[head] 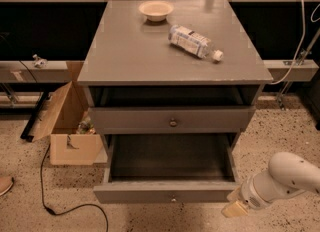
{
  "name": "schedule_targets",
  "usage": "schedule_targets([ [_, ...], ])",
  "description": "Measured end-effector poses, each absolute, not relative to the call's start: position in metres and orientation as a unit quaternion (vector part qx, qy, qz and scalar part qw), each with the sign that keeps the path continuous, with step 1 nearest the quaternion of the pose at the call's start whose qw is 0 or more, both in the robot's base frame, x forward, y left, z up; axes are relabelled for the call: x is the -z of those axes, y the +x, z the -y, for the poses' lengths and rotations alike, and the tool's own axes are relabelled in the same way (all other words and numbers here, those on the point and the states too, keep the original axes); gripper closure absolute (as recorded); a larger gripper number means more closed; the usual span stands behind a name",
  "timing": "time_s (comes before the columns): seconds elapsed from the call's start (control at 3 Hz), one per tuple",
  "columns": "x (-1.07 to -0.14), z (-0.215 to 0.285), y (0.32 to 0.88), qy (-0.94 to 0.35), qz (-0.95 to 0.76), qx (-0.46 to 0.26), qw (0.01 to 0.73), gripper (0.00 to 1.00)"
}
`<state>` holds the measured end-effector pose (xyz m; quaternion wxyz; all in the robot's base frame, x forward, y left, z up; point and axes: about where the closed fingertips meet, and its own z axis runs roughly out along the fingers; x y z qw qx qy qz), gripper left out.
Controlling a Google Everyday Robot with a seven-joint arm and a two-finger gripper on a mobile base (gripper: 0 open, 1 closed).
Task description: Close middle drawer
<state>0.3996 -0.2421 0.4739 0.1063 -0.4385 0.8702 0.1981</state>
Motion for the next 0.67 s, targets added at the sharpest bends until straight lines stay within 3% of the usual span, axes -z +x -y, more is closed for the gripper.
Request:
schedule_targets([
  [0.33,-0.433,0.241,0.398,-0.421,-0.882,-0.191,0.091,0.77],
  [0.67,-0.404,0.234,0.406,-0.407,-0.89,-0.182,0.093,0.99],
])
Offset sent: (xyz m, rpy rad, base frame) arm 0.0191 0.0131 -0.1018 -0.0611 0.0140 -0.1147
